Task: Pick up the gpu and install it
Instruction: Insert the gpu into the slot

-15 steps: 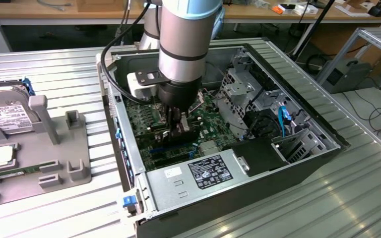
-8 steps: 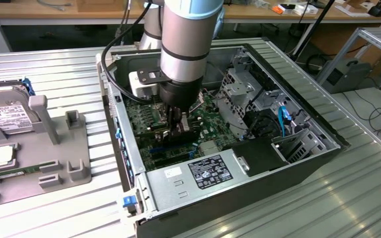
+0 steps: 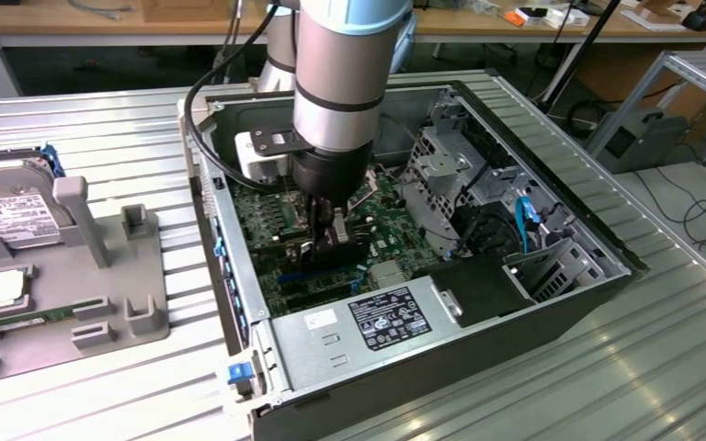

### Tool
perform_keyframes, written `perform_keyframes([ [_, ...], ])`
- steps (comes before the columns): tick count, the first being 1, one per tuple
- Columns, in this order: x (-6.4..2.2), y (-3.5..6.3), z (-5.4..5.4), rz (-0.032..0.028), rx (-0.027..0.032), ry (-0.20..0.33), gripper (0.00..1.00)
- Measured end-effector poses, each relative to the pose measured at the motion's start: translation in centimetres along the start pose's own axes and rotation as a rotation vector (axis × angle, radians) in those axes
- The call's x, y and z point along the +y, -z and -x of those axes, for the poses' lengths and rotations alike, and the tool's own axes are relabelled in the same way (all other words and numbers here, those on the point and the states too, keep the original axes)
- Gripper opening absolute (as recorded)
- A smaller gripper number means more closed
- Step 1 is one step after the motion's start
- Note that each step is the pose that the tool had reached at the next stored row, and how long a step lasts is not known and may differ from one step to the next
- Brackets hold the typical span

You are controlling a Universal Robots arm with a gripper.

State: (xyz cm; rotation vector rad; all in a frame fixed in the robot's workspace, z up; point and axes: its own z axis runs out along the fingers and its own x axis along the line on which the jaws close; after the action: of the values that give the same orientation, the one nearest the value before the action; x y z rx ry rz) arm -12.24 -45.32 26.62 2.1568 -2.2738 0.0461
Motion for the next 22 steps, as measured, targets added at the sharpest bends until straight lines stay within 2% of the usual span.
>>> perform_keyframes([
  [11,0.03,0.01,0.35,-0.0001,0.0000,0.003,0.27],
  [22,0.03,0.01,0.35,-0.0010,-0.0006,0.039,0.27],
])
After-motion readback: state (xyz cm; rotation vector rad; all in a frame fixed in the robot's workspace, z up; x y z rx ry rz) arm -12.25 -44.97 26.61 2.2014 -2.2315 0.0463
